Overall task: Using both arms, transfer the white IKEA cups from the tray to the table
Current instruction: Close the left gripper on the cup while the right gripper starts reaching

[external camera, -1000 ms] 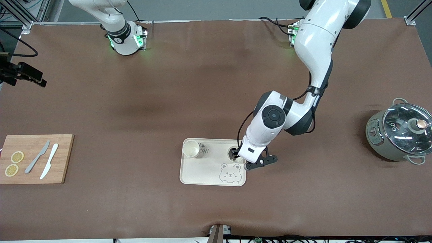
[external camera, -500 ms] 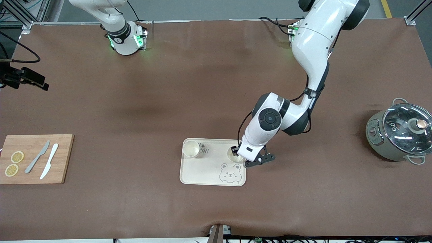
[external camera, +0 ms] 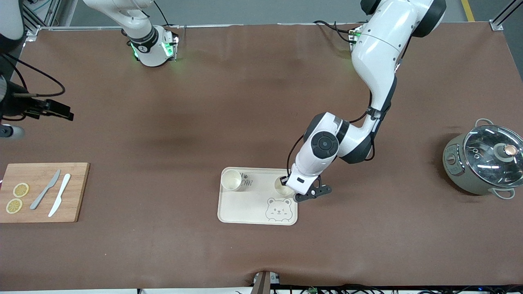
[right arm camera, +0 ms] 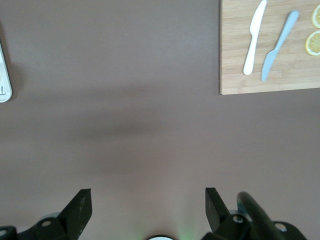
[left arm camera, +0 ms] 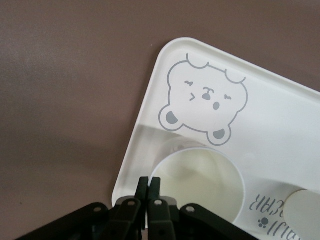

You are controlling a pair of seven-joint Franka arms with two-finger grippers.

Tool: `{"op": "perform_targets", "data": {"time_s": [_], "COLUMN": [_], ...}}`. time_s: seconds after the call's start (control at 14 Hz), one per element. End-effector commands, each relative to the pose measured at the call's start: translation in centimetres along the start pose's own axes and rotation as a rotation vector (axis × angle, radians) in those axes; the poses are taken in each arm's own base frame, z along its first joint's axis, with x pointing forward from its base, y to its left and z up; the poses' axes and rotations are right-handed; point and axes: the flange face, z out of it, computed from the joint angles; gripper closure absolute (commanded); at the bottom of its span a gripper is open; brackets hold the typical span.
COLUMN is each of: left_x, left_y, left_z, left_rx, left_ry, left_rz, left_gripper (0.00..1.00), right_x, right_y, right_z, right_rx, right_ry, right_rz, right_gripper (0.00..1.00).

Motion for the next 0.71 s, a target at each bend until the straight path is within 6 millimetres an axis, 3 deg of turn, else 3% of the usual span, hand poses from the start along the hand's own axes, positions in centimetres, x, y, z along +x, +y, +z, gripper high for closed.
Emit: {"op": "perform_targets", "data": {"time_s": [0.0,0.21,0.43,0.64], "left_x": [0.5,0.9,2.4,3.7], "left_y": [-0.2,-0.6,-2.6,-5.3], "left_z": [-3.7,-9.2,-14.3,-17.2], "left_rx": [0.016,0.031,0.036,0.071], "left_ry": [-0.013,-0.016,-0.011,-0.036], "left_rz": [-0.01,-0.011,-0.044,-0.071], "left_gripper": [1.0,1.0,1.0,1.0], "right_x": [2.1,4.4,6.0,7.5], "right_y": [-0.8,-2.7,-5.5,-8.3], "right_z": [2.0,5.6,8.0,11.0], "right_rx": [0.015,0.007,0.001,0.13], "right_ry": [-0.025,-0.056,-0.042,-0.071], "right_rz": [-0.012,-0.038,-0.065,0.025], "right_gripper": [0.0,0.0,0.0,0.0]}}
